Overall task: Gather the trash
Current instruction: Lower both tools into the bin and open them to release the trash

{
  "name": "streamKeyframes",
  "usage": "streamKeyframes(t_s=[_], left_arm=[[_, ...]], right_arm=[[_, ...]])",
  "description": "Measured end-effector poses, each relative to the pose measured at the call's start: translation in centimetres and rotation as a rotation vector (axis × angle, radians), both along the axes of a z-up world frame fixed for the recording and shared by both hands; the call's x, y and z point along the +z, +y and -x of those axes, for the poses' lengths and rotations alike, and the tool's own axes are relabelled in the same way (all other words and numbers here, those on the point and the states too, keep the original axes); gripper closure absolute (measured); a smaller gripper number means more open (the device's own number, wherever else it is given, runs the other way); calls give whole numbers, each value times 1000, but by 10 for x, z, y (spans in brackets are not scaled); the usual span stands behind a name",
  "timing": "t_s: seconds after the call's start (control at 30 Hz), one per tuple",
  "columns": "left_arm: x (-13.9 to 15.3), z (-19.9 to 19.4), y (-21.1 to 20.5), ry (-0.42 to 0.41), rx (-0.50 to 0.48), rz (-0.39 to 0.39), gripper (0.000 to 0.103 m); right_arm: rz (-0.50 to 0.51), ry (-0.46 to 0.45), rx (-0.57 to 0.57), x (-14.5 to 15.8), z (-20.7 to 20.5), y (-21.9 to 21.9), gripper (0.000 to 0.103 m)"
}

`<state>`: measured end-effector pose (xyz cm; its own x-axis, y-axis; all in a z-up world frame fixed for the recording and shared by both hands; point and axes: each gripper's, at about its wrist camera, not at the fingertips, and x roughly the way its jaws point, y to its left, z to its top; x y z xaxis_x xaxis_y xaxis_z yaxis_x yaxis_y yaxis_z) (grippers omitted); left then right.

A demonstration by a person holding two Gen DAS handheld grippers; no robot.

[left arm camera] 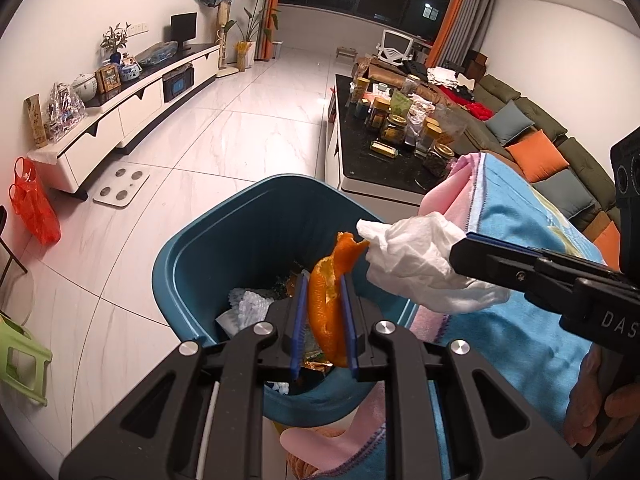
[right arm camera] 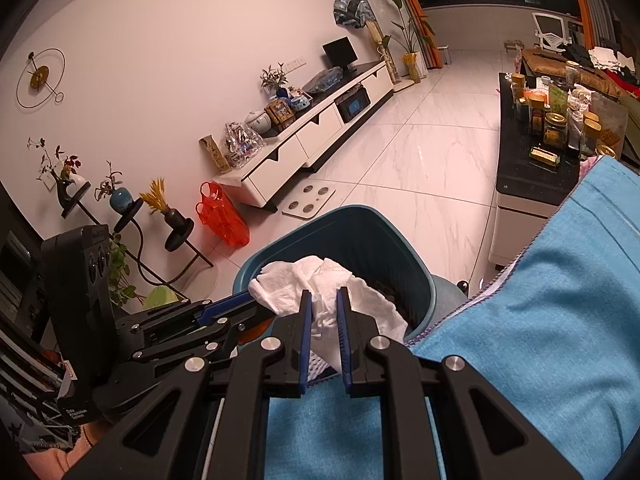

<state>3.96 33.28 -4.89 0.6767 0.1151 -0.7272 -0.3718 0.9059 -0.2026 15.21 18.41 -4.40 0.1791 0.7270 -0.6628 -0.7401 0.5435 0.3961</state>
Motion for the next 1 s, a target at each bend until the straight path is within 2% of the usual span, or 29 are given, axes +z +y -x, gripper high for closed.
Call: streamKeyframes(t_s=[0.73,0.93,1.0], left_arm=[[-26,-22,8,45,19,17,86],[-32,-28,13,53,25,36,86],[-35,-30,15,53,24,44,86]], right_arm=[[98,31,-7,-20,-7,36,92],[131,34,-19,-25,-12,45,88],[135,39,-28,-26,-13,45,82]])
